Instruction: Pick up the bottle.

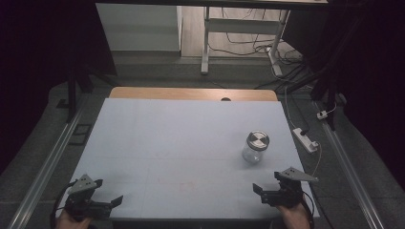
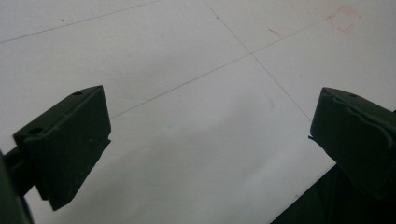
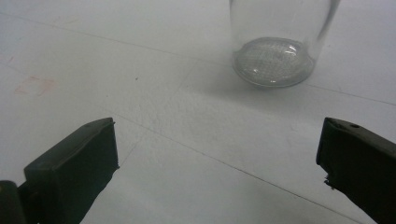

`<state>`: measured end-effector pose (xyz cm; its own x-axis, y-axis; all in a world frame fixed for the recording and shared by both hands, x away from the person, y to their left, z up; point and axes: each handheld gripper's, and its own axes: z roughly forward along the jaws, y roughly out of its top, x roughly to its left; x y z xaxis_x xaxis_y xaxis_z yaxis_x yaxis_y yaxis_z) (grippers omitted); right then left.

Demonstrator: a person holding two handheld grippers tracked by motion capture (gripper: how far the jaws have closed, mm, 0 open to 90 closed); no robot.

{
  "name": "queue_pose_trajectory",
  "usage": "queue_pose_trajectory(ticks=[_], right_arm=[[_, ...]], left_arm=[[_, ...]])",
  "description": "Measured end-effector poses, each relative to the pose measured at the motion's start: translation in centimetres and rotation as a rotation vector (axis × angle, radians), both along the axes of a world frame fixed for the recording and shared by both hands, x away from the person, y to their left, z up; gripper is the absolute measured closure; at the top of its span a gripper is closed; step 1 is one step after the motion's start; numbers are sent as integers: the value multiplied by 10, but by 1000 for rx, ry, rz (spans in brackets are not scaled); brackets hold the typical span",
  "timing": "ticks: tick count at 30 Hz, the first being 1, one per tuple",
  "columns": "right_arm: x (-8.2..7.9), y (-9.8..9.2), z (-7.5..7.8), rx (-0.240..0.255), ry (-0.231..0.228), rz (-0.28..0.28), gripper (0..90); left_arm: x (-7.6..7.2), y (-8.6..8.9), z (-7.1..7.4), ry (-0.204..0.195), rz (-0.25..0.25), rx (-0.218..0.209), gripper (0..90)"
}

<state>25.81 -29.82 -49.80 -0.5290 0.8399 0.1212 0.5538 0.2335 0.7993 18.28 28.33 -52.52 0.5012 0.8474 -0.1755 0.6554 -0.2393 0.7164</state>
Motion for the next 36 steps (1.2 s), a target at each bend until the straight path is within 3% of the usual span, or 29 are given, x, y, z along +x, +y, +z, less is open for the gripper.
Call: queue_pose_trajectory(ticks=[6,30,36], right_arm=[[0,2,1,18,-7,7,0],[8,12,16,7,-85,37,0],[15,17,17,-26,-98,41,0]], left_arm=[[0,0,0,-1,0,1,0],[-1,2,0,-10,0,-15,0],[-1,2,0,-11,-13,-23,0]])
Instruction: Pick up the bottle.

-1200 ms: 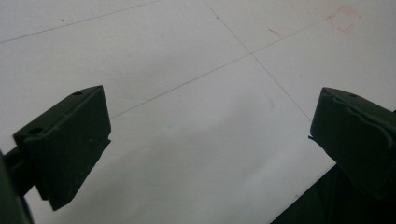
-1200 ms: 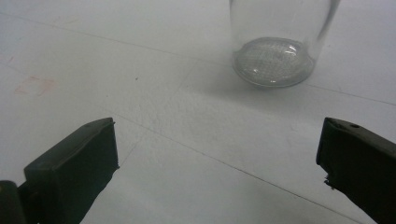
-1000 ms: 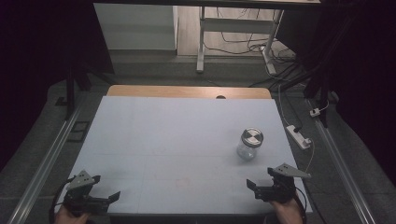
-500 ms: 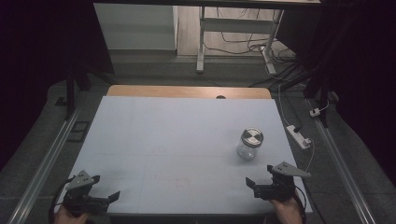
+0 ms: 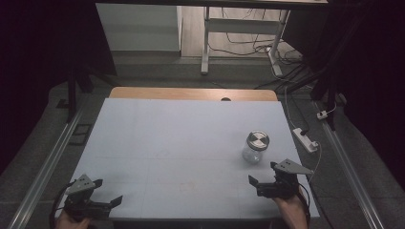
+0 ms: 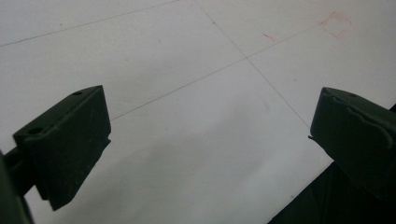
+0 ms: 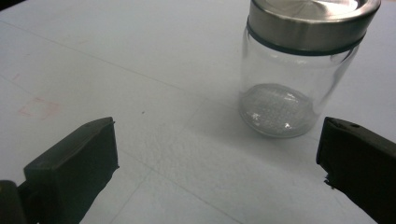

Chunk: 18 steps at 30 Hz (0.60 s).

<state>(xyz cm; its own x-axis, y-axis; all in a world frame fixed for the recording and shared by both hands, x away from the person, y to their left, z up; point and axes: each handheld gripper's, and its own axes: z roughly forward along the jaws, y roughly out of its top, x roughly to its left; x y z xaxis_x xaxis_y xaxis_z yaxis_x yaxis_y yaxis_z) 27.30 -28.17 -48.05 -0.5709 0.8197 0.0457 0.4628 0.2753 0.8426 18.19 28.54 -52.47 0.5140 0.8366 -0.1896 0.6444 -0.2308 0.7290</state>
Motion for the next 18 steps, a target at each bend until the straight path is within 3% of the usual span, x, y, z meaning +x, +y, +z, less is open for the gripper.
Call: queue_pose_trajectory(ticks=[10,18], right_arm=[[19,2,2,-31,-34,-32,0],[39,1,-2,-28,-4,-52,0]], left_arm=[[1,0,0,6,-5,-6,0],[1,0,-1,12,-4,-8,0]])
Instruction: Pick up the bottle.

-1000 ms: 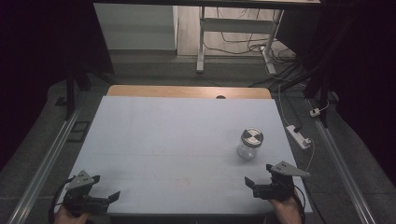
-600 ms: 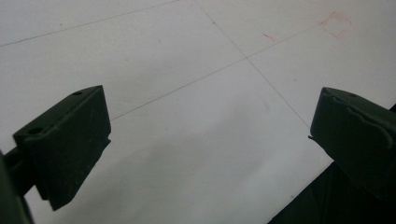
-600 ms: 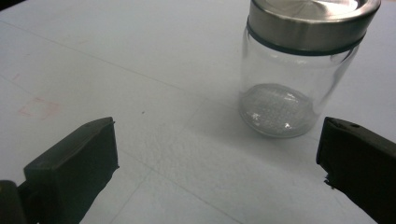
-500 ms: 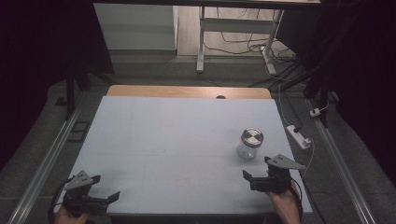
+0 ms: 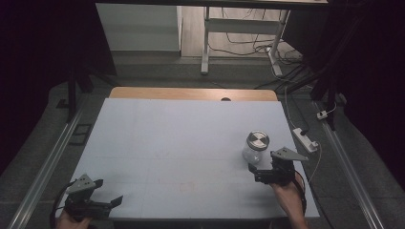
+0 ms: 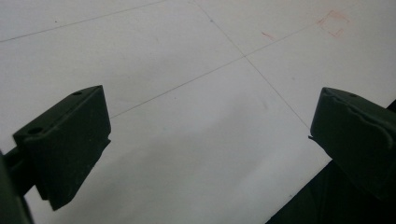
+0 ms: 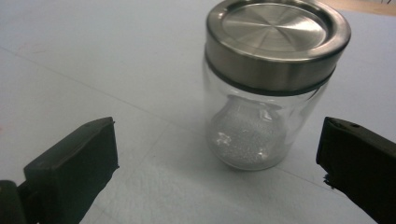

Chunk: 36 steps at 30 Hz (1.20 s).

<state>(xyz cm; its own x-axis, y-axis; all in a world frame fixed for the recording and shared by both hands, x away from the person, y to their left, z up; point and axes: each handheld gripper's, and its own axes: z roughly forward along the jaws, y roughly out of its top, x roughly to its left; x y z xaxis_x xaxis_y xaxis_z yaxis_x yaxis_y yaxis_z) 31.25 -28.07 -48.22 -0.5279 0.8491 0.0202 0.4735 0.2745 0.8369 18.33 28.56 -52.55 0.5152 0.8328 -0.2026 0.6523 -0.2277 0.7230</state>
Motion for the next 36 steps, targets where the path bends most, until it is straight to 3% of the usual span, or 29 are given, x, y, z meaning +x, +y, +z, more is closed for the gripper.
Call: queue_pose_trajectory(ticks=[5,15,18,33,36], right_arm=[[13,-3,-3,16,33,-10,0],[40,1,-11,-30,63,-31,0],[45,1,-14,-17,68,-39,0],[65,11,-25,-42,62,-40,0],[65,13,-24,-53,43,-33,53]], left_arm=[[0,0,0,5,-2,-1,0],[1,0,0,10,-4,0,0],[1,0,0,11,-5,-1,0],[2,0,-1,14,-10,1,0],[2,0,-1,15,-11,1,0]])
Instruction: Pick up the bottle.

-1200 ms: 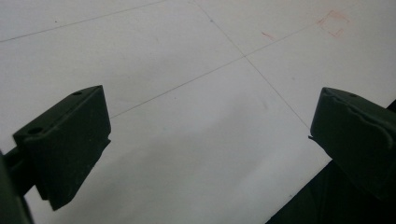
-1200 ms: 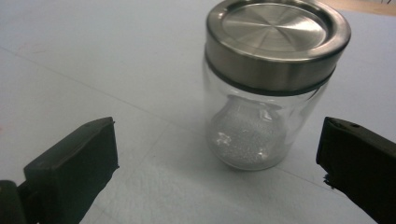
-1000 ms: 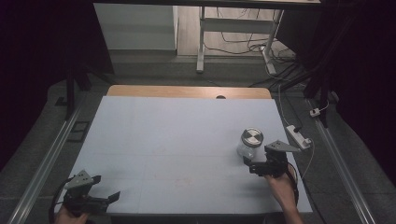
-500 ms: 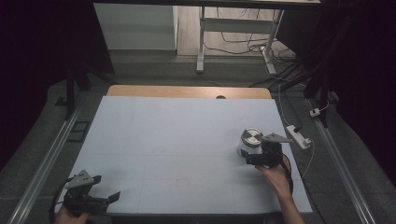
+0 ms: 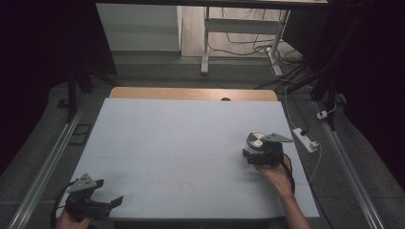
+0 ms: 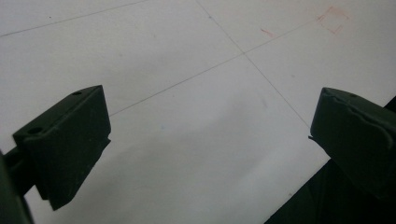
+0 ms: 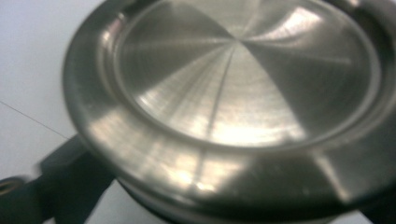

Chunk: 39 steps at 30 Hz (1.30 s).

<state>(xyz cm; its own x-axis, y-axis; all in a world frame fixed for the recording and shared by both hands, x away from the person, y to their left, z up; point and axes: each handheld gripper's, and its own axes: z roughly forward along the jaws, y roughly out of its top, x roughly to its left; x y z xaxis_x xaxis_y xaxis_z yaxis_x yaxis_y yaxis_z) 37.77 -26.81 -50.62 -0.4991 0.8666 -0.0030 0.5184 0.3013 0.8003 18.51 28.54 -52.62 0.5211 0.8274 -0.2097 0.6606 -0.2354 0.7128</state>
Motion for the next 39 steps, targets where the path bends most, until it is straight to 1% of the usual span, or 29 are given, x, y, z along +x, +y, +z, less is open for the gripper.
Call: queue_pose_trajectory(ticks=[2,3,7,9,17,20,22,26,29,32,34,38,39], right_arm=[[-1,0,1,3,-15,4,122],[-1,-1,1,-1,-22,-3,137],[-2,0,2,-17,-30,3,146],[-3,-1,2,-14,-29,5,147],[-3,-1,4,-27,-25,9,149],[-4,-2,5,-18,-22,16,149],[-4,-2,8,-2,-19,29,149],[-7,0,14,-7,-32,64,149],[-10,3,19,2,-35,89,149],[-12,7,24,6,-30,114,149],[-14,11,26,13,-21,144,149],[-19,23,32,8,-31,192,149],[-20,27,33,14,-32,206,149]], left_arm=[[0,0,0,1,-1,1,0],[0,0,0,1,-1,2,0],[0,0,0,2,-2,4,0],[0,0,0,1,-2,3,0],[0,0,0,-1,-5,2,0],[0,0,0,-2,-5,1,0],[0,0,0,-2,-5,0,0],[0,0,0,-3,-6,-2,0],[0,0,0,-2,-5,-3,0],[0,0,0,-3,-7,-3,0],[0,0,0,-2,-5,-4,0],[0,0,0,-1,-7,-3,0],[0,0,0,-1,-7,-3,0]])
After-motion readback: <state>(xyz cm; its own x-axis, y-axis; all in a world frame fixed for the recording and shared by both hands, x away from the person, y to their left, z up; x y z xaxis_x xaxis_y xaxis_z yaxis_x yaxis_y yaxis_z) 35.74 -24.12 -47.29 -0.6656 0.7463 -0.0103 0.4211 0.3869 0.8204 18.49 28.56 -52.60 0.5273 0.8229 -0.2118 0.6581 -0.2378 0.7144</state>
